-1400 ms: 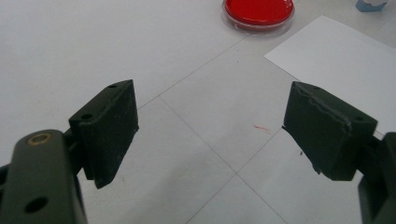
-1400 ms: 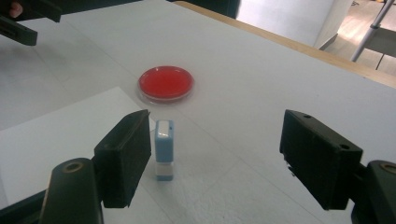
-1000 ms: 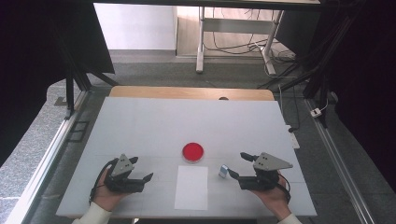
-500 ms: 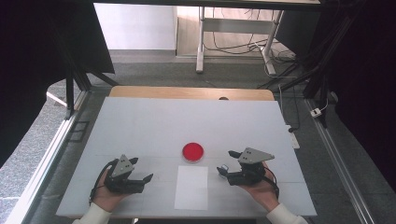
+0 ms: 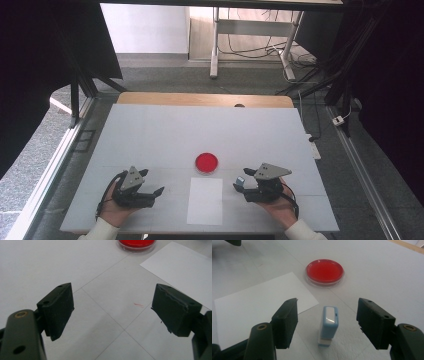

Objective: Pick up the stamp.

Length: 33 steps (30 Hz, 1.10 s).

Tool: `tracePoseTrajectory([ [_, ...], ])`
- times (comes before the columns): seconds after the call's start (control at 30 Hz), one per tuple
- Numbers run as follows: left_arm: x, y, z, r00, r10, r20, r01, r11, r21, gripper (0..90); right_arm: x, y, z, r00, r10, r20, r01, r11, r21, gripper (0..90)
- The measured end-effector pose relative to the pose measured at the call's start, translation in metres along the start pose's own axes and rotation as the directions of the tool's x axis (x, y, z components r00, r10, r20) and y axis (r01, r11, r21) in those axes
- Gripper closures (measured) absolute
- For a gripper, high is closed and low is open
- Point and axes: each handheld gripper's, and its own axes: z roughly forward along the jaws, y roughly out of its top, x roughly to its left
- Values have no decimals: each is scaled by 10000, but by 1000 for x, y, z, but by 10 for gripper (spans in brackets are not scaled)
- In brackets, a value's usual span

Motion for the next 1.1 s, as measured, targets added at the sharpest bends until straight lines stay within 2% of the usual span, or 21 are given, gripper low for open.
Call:
tracePoseTrajectory([
  [0.2, 0, 0, 0, 10000, 5, 4, -5, 10000, 9, 180, 4, -2, 5, 9998, -189, 61, 188, 9997, 142, 434],
  [0.57, 0, -1, 2, 10000, 51, 6, -51, 9999, 97, 180, 3, -5, 7, 9993, -242, 291, 233, 9993, 308, 513],
  [0.97, 0, 0, 2, 9999, 90, 84, -92, 9999, 130, 180, 2, -6, 8, 9993, -218, 299, 209, 9993, 300, 602],
  [1.1, -1, -1, 2, 9999, 89, 70, -90, 9999, 140, 180, 2, -6, 9, 9993, -233, 285, 222, 9991, 365, 689],
])
